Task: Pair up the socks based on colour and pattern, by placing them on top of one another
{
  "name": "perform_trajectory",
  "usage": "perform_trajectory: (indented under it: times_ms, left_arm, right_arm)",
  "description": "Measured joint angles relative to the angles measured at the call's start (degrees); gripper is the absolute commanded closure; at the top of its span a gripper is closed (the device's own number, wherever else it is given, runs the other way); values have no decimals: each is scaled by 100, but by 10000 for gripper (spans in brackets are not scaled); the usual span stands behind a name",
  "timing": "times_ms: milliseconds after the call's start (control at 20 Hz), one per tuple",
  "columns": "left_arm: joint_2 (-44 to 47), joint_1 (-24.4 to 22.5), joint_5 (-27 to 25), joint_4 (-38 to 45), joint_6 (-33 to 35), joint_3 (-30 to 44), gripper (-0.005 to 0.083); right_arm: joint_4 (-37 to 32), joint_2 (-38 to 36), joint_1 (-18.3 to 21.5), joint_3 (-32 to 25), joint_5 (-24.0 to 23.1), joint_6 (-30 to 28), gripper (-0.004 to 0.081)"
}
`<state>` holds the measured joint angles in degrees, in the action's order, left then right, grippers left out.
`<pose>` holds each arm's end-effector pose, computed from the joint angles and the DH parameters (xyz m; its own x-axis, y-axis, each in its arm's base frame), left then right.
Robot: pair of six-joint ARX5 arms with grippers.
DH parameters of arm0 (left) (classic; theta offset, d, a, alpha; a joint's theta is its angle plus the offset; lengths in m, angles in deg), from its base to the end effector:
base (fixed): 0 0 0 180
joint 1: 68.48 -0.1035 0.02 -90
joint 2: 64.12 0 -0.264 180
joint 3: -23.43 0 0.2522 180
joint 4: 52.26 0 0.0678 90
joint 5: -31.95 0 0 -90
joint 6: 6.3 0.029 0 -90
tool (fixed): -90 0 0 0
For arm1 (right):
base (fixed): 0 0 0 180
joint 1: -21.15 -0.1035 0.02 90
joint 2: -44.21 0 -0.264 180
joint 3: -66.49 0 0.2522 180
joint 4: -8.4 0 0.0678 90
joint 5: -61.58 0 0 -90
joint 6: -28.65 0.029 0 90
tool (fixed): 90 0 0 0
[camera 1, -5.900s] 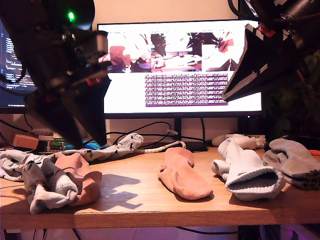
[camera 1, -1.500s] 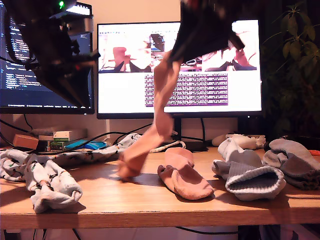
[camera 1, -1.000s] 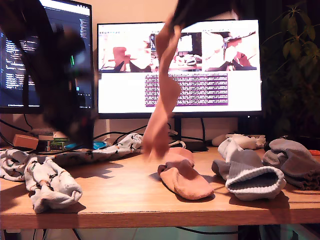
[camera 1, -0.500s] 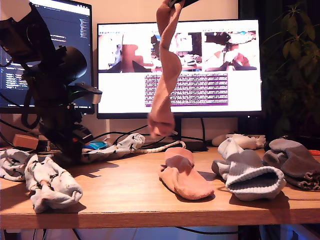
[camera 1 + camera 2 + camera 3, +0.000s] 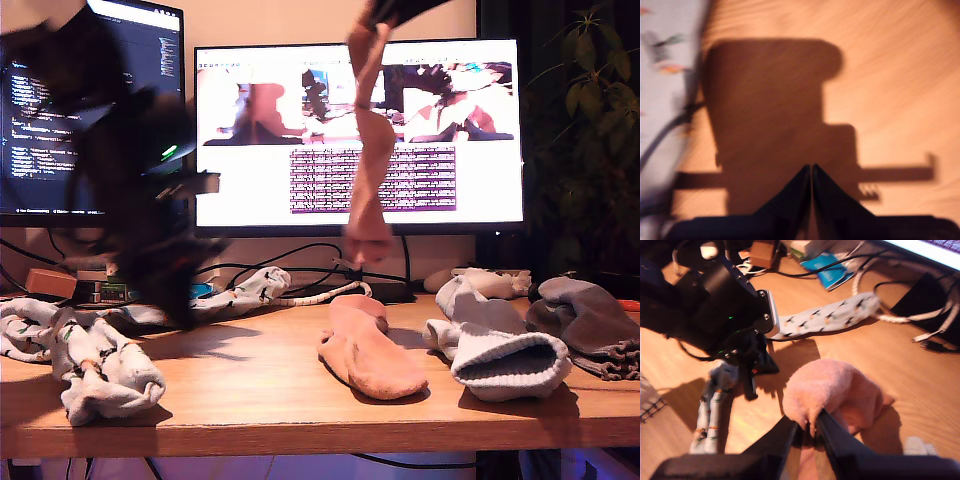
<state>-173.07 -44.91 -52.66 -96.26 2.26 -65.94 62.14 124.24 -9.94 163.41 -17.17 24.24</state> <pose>0.3530 -0.1570 0.1821 0.3685 -0.2632 -0.8916 0.5537 0.8325 -0.0170 0.2477 0.1560 0.3791 0.5714 0.5723 -0.5882 -0.6777 0.7332 0.0551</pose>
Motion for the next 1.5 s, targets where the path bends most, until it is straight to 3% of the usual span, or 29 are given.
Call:
perform_trajectory:
  times_ms: [100,150,250,300,350,600,950,1350,1500]
  left_arm:
    - [0,94,-188,61,-68,-13,750]
    - [0,98,-374,101,-57,-13,646]
    - [0,20,-859,-13,225,-103,303]
    - [0,-46,-1043,-188,404,-216,196]
    - [0,-103,-1161,-323,404,-350,179]
    - [2,-437,-1252,-358,520,-590,180]
    - [2,-826,-588,-616,531,-590,179]
    - [-179,-813,-885,-702,645,-590,192]
    - [-188,-905,-896,-726,649,-590,275]
  right_arm:
    - [76,0,0,0,-2,-20,783]
    - [120,0,0,0,-2,-20,783]
    - [219,0,0,-2,-2,-20,783]
    - [234,0,0,0,-2,-22,783]
    - [232,0,0,0,0,-22,783]
    - [223,0,0,0,11,-127,783]
    - [66,0,0,0,11,-149,783]
    - [76,0,0,0,11,-151,783]
    - [81,0,0,0,11,-151,783]
